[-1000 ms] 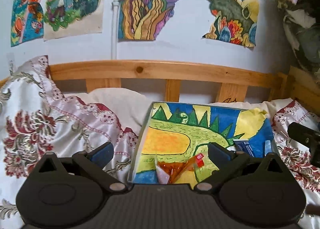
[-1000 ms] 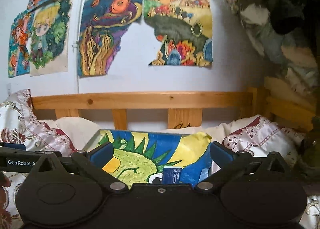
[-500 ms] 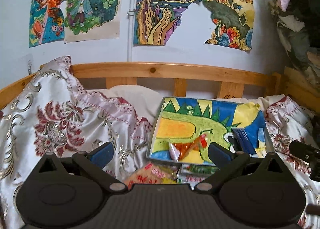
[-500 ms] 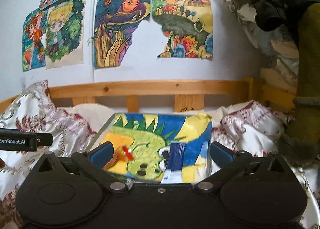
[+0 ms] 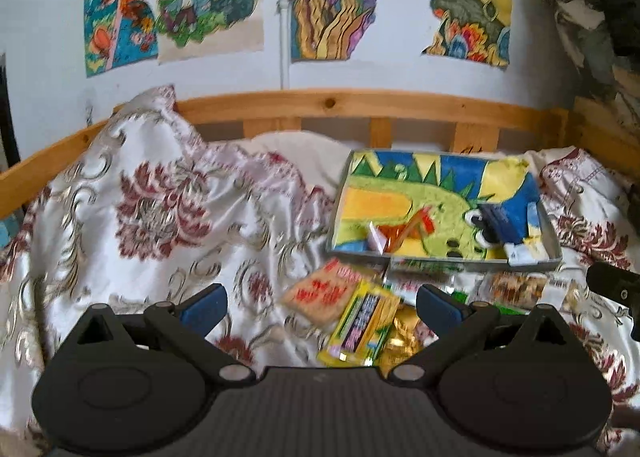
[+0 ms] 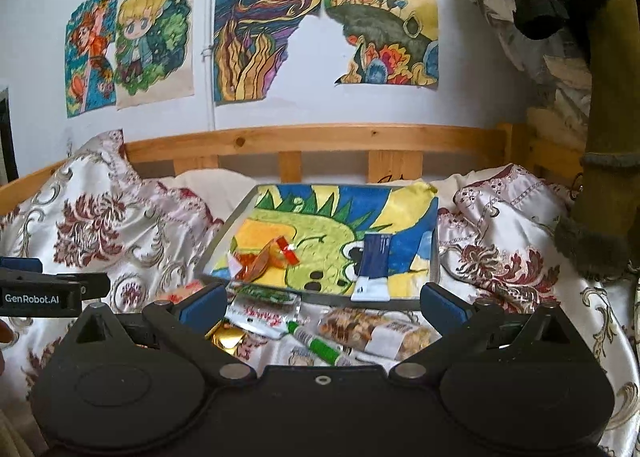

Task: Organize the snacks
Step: 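Withdraw both open grippers from the tray back toward the snacks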

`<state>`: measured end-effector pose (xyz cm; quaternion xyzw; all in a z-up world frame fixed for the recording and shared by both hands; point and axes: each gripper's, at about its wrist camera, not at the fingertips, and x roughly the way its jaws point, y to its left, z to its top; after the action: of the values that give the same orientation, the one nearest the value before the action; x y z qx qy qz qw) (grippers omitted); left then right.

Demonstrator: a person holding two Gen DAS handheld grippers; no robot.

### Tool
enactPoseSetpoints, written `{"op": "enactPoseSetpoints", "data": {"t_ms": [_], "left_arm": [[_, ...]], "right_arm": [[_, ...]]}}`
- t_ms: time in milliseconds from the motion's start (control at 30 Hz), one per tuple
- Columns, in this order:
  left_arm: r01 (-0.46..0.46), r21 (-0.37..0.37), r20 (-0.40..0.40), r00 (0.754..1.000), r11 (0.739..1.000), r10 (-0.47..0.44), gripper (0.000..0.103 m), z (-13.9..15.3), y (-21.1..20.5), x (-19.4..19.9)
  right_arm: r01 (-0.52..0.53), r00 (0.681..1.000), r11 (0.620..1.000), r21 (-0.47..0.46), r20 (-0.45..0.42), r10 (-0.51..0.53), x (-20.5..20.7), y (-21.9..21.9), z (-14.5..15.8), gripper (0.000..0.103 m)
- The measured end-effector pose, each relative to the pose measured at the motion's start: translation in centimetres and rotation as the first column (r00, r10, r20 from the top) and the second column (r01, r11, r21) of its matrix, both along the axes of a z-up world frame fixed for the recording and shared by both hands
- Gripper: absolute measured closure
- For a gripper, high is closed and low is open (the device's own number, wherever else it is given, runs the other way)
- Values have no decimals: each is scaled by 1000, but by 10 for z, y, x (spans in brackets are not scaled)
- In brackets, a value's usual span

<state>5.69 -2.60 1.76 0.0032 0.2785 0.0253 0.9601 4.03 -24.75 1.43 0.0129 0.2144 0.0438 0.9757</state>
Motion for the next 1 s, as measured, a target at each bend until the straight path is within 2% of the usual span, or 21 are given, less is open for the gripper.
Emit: {"op": "enactPoseSetpoints", "data": {"t_ms": [233, 433, 700, 867, 1000], "left_arm": [[-37, 4, -94, 995, 999, 37, 1, -13, 8, -9], [-73, 9, -199, 977, 997, 73, 1, -25, 13, -5], [-101, 2, -266, 959, 995, 98, 1, -33, 18, 2], [-80, 1, -300, 951, 997, 76, 1, -33, 18, 8], [-17, -1, -375, 927, 1000, 15, 1, -34, 15, 21]], "right_arm": [[-9, 998, 999, -52, -66, 6, -5, 12, -7, 1], [-62, 988, 993, -102, -149, 46, -1, 26, -17, 1], [-87, 975, 989, -122, -213, 60, 7, 31, -26, 1], [-77, 971, 990, -116, -235, 48, 10, 29, -29, 1], [-79, 966, 990, -114, -256, 48, 13, 29, -32, 1]]}}
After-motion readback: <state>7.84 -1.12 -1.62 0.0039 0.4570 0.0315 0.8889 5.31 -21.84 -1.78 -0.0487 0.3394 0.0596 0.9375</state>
